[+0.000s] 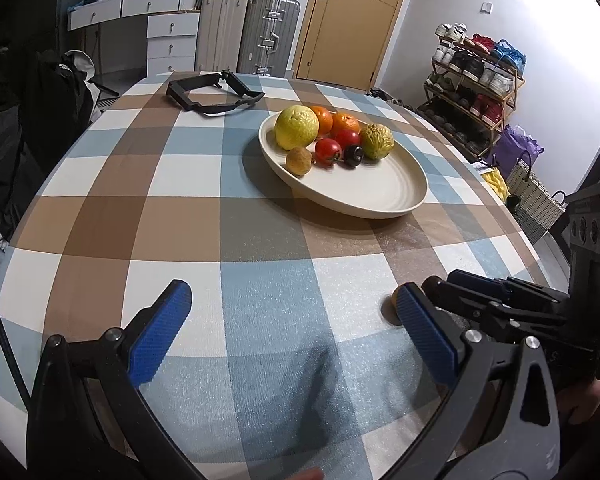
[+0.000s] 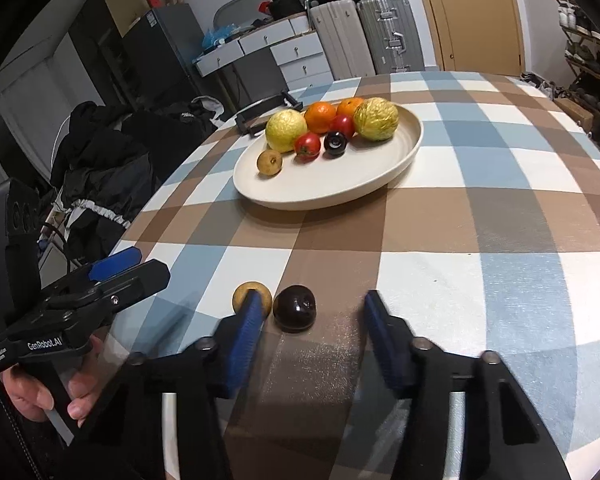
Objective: Organize fruits
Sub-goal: 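Grasp the last brown fruit with the left tool while the right tool grasps the last dark plum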
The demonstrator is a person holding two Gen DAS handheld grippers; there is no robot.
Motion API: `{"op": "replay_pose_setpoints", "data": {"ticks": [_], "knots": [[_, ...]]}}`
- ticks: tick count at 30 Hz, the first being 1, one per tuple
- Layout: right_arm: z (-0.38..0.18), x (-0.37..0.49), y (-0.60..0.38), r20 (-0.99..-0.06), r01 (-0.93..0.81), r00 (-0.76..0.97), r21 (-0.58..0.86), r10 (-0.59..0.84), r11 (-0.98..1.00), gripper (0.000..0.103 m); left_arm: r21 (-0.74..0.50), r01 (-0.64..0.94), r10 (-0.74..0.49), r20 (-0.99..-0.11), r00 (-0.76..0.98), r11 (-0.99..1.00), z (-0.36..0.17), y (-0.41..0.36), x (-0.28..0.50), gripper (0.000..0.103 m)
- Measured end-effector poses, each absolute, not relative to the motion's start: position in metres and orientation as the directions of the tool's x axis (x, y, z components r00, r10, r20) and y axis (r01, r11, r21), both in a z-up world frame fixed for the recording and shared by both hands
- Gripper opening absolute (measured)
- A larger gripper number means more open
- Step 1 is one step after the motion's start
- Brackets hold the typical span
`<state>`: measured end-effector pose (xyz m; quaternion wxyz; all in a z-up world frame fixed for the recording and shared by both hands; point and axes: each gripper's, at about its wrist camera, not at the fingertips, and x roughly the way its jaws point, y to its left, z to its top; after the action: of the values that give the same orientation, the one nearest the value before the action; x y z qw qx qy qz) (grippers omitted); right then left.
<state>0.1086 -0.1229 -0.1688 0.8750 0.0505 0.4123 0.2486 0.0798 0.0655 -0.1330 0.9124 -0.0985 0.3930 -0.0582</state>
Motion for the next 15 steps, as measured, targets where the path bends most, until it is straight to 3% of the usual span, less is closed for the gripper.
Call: {"op": "replay_pose_setpoints", "data": {"ticks": [9, 15], "knots": [[-0.1700, 0.1095, -0.1156, -0.694, -0.436, 0.510, 0.301, 0.508, 0.848, 0.024, -0.219, 0.029, -0.180, -0.713, 0.678, 0.975, -0.1350, 0.0637, 0.0822, 0.102], [-0.1687, 0.1062, -0.1172, -0.688, -0.436, 0.521, 0.295, 0.505, 0.850, 0.022, -0.206, 0.048, -0.185, -0.719, 0.670, 0.977, -0.1335, 0.0560, 0.0828, 0.102]]}}
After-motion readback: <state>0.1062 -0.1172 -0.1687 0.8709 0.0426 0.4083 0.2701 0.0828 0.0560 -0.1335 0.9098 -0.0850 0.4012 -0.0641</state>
